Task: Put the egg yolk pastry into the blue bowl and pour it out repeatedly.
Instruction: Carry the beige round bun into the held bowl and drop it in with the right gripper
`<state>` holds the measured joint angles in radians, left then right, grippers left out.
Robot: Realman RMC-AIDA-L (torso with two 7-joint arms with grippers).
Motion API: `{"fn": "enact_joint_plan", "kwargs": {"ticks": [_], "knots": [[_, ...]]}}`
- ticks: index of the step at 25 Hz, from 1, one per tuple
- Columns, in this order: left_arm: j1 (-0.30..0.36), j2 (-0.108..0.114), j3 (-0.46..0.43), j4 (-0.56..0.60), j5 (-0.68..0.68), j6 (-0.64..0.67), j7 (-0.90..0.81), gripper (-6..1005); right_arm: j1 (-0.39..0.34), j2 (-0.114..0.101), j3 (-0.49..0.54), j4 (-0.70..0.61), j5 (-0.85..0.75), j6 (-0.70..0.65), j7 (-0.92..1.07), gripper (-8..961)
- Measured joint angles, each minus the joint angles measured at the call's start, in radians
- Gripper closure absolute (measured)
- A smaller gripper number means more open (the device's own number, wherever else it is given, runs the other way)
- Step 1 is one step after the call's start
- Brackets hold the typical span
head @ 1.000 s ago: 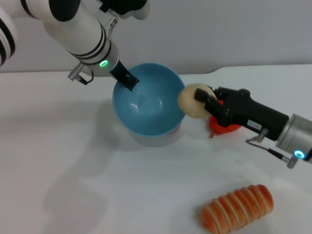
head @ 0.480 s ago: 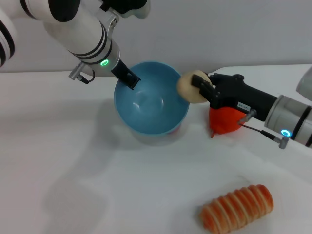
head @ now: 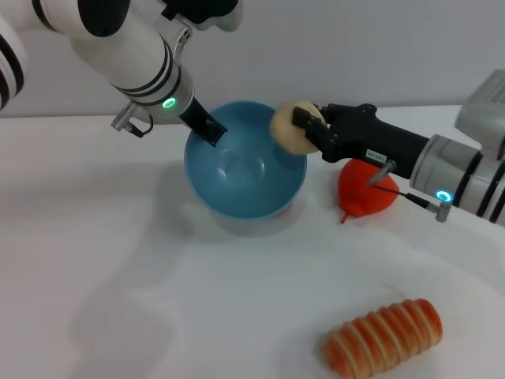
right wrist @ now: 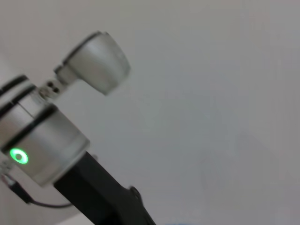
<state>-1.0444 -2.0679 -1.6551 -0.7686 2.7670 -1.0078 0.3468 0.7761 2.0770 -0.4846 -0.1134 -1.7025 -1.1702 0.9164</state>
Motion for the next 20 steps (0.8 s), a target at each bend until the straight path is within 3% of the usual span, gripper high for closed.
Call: {"fn": "enact_joint_plan", "kwargs": {"ticks": [6, 17, 20], "knots": [[0.000, 0.000, 0.000, -0.001, -0.001, 0.002, 0.001, 999, 0.011, 0.001, -0.016, 0.022, -0.005, 0.023, -0.002, 883], [0.012, 0.000, 0.000, -0.002, -0.002, 0.010, 0.006, 999, 0.012, 0.002, -0.023, 0.023, 0.009, 0.015, -0.003, 719], [0.021, 0.000, 0.000, -0.006, -0.001, 0.010, 0.007, 999, 0.017, 0.002, -0.023, 0.023, 0.007, 0.006, -0.003, 603]]}}
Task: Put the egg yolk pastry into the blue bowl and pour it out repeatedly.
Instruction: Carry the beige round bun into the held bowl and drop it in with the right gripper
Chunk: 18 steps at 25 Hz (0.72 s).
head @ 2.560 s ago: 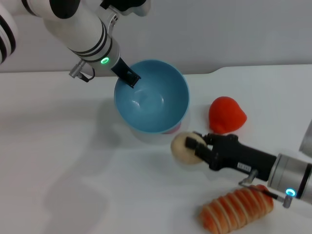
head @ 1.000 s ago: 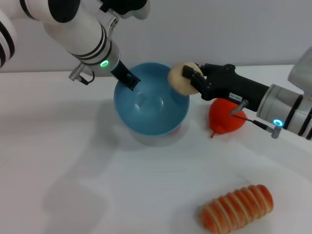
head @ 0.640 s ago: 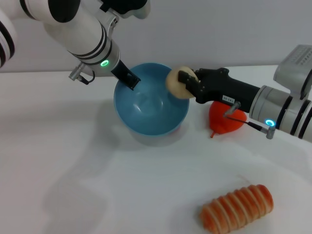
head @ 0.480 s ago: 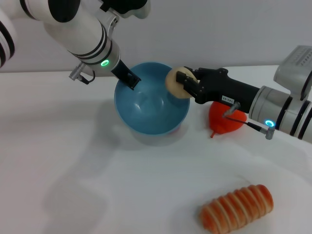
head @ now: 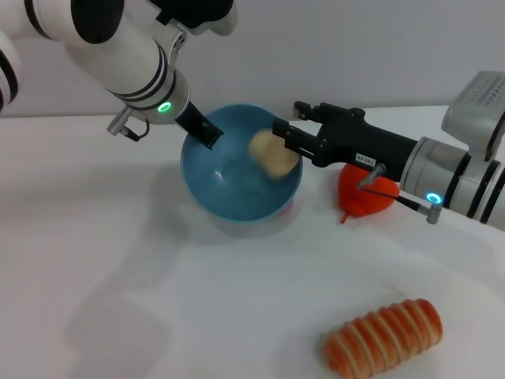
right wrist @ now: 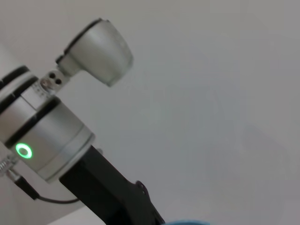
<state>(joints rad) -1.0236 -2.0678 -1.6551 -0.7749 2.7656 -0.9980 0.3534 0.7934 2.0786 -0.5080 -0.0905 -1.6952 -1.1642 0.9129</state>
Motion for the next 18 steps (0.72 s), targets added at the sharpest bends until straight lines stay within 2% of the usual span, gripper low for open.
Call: {"fn": "enact_joint_plan", "kwargs": {"ticks": [3, 8, 11, 15, 18], "knots": [[0.006, 0.000, 0.000, -0.005, 0.000, -0.004, 0.000, 999, 0.007, 0.000, 0.000, 0.000, 0.001, -0.012, 0.003, 486], [0.007, 0.000, 0.000, -0.006, 0.000, -0.006, 0.001, 1000, 0.008, 0.000, 0.000, 0.001, 0.002, -0.037, 0.008, 466], [0.010, 0.000, 0.003, -0.006, 0.000, -0.002, 0.001, 1000, -0.005, 0.000, 0.006, 0.002, 0.005, -0.056, 0.009, 294], [0.017, 0.001, 0.014, -0.006, 0.000, 0.007, 0.001, 1000, -0.043, -0.001, -0.008, -0.016, -0.001, -0.084, -0.034, 294], [0.027, 0.002, 0.015, -0.007, 0.000, 0.022, 0.002, 999, -0.087, 0.002, -0.036, -0.029, -0.021, -0.136, -0.208, 294]]}}
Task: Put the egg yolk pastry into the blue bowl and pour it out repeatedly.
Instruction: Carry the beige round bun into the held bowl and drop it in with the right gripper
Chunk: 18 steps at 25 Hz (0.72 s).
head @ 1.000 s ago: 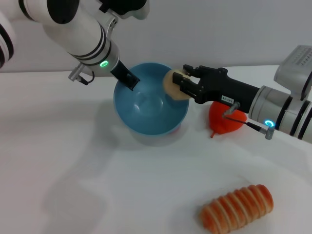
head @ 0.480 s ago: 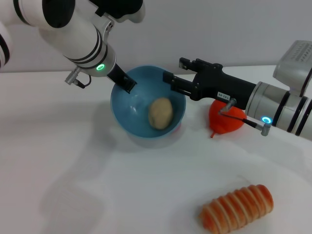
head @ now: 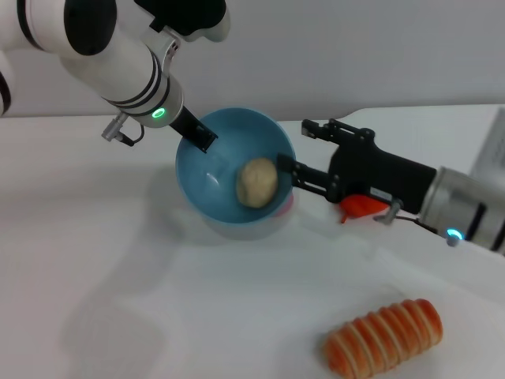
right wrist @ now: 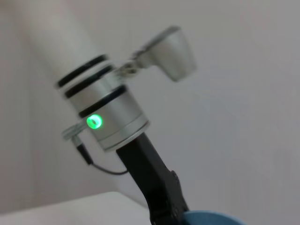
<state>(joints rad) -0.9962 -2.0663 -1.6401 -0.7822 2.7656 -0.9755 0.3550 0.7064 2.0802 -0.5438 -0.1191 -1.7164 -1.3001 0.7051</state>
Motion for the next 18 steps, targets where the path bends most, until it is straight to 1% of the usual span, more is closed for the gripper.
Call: {"fn": "enact_joint_plan", "kwargs": {"ticks": [2, 4, 8, 11, 14, 16, 18], "knots": [[0.007, 0.000, 0.001, -0.005, 0.000, 0.007, 0.001, 999, -0.032, 0.004, 0.005, 0.011, 0.054, -0.018, -0.113, 294], [0.014, 0.000, 0.003, -0.009, 0.000, 0.008, 0.001, 999, -0.062, 0.005, 0.010, 0.035, 0.175, -0.029, -0.220, 294], [0.026, -0.001, 0.009, -0.019, 0.000, 0.008, 0.001, 1000, -0.096, 0.005, 0.011, 0.104, 0.382, -0.070, -0.437, 294], [0.032, -0.001, 0.010, -0.025, 0.000, 0.009, -0.001, 1000, -0.109, 0.005, 0.028, 0.172, 0.502, -0.122, -0.563, 294], [0.037, -0.002, 0.011, -0.029, -0.001, 0.018, -0.004, 1000, -0.115, 0.005, 0.065, 0.252, 0.617, -0.137, -0.625, 294], [0.042, -0.003, 0.015, -0.037, -0.002, 0.025, -0.003, 1000, -0.133, 0.005, 0.101, 0.300, 0.658, -0.151, -0.694, 294], [0.057, -0.004, 0.039, -0.059, -0.011, 0.034, -0.004, 999, -0.161, 0.006, 0.152, 0.344, 0.675, -0.179, -0.774, 294]]}}
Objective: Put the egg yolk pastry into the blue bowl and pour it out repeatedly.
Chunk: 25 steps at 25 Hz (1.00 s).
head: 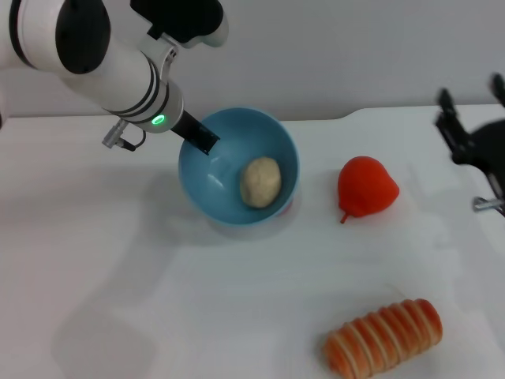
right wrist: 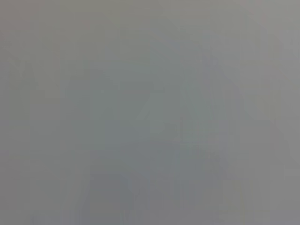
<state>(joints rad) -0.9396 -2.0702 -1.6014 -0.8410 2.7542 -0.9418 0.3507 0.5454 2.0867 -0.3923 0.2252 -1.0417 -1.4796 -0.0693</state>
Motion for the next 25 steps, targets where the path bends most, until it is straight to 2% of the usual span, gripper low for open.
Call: {"fn": "enact_joint_plan", "kwargs": {"ticks": [2, 9, 15, 20, 25], "knots": [[0.019, 0.002, 0.019, -0.033, -0.015, 0.005, -0.001, 999, -0.038, 0.000, 0.051, 0.037, 0.004, -0.031, -0.060, 295], [0.122, 0.003, 0.044, -0.215, -0.039, 0.068, -0.004, 1000, -0.132, -0.004, 0.055, 0.048, 0.001, -0.039, -0.035, 295], [0.209, 0.004, 0.179, -0.338, -0.065, 0.229, -0.008, 1000, -0.181, -0.001, 0.054, 0.054, 0.001, -0.029, -0.015, 295], [0.232, 0.002, 0.275, -0.405, -0.018, 0.373, -0.046, 999, -0.198, -0.002, 0.053, 0.060, 0.001, -0.026, -0.013, 295], [0.213, -0.001, 0.314, -0.415, 0.040, 0.443, -0.062, 999, -0.202, -0.002, 0.052, 0.071, 0.002, -0.021, -0.014, 295]]}}
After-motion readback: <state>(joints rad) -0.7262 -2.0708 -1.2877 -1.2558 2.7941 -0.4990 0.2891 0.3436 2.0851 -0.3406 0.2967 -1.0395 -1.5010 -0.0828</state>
